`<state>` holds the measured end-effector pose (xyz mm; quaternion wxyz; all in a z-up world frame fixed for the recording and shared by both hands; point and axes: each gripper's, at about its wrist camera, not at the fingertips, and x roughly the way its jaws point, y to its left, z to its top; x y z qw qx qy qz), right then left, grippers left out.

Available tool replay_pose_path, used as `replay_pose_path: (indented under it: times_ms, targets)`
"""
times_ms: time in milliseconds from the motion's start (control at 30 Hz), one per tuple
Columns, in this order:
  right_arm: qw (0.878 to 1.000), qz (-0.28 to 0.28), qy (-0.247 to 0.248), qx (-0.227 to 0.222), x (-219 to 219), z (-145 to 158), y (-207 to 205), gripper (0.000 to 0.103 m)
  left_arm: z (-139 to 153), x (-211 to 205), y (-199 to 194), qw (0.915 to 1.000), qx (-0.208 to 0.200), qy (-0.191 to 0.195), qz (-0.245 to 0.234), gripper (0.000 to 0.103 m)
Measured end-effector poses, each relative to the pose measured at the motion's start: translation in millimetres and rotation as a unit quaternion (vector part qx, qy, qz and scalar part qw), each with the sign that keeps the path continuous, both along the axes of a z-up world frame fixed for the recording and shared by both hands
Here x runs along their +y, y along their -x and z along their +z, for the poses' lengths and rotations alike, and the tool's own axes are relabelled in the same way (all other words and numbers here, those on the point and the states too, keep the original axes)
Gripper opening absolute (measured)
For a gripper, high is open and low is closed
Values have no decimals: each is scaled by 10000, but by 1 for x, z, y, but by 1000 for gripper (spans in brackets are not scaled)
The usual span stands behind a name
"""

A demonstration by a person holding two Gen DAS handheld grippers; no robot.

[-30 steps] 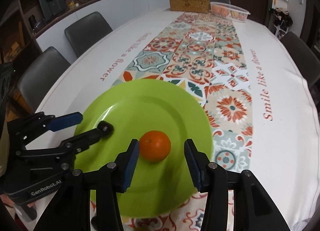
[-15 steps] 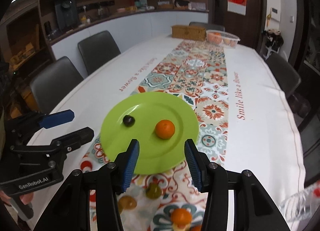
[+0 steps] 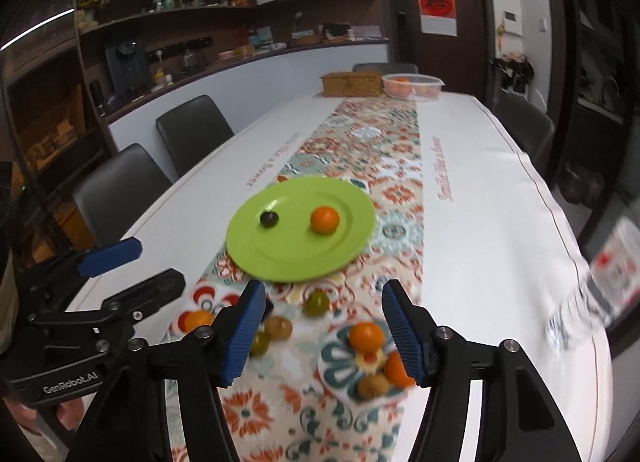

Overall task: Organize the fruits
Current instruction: 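Withdraw both tools back toward the remaining fruits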

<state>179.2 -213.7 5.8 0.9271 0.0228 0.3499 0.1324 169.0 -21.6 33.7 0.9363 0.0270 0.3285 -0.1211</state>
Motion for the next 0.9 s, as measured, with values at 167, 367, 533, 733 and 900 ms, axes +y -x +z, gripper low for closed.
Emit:
replay_pose_path:
  times_ms: [167, 367, 533, 733, 900]
  targets:
    - [9993, -321, -140, 105, -15, -13, 19, 62, -9, -5, 22, 9998, -156, -102, -54, 69]
    - [9977, -616, -218, 164, -28, -29, 37, 62, -21, -14, 38, 9987, -385, -325, -96, 71]
    - [9967, -693, -318, 287, -34, -42, 44, 62, -35, -19, 43, 9982, -376, -428, -165, 71]
    - [9958, -803, -224, 390, -36, -58, 48, 62, -52, -21, 43, 9985, -315, -421, -180, 71]
    - [9944, -837, -307, 572, -34, -71, 42, 62, -65, -22, 35, 9983, -213, -485, -224, 71]
